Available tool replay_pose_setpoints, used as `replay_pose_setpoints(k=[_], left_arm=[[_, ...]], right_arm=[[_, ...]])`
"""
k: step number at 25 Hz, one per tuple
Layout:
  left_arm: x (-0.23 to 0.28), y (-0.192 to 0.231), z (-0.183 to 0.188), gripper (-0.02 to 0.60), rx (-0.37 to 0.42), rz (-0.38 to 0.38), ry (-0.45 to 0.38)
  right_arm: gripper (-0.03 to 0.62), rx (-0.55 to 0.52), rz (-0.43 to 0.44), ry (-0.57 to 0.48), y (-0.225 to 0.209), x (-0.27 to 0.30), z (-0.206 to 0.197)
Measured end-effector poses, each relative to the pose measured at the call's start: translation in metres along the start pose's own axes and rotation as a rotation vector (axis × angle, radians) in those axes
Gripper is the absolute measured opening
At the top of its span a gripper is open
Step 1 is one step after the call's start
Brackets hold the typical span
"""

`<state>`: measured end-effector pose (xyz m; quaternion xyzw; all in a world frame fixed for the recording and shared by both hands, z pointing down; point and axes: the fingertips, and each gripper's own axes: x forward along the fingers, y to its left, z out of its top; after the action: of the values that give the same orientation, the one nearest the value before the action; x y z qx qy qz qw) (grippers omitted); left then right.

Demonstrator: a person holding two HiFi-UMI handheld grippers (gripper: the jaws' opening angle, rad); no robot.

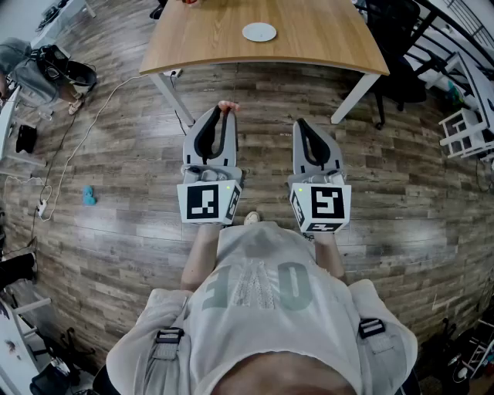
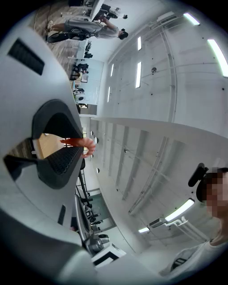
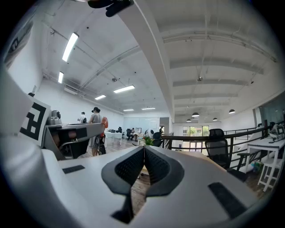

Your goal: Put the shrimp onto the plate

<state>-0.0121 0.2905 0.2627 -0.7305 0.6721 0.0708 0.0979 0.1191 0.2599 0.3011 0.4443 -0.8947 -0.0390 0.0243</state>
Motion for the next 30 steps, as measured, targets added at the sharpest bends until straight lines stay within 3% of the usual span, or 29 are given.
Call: replay_pose_setpoints(k=[12, 30], left_arm=[[0.006, 0.019, -0.011, 0.064, -0.017, 0.022, 0.017], [0.047, 0.055, -0.028, 0.064, -0.039, -0.021, -0.002]], right_arm=[[0.018, -0.018, 0.009, 0.038, 0.006, 0.014, -0.01], [0.02, -0.005, -0.016, 0.033, 0.005, 0.064, -0.017]])
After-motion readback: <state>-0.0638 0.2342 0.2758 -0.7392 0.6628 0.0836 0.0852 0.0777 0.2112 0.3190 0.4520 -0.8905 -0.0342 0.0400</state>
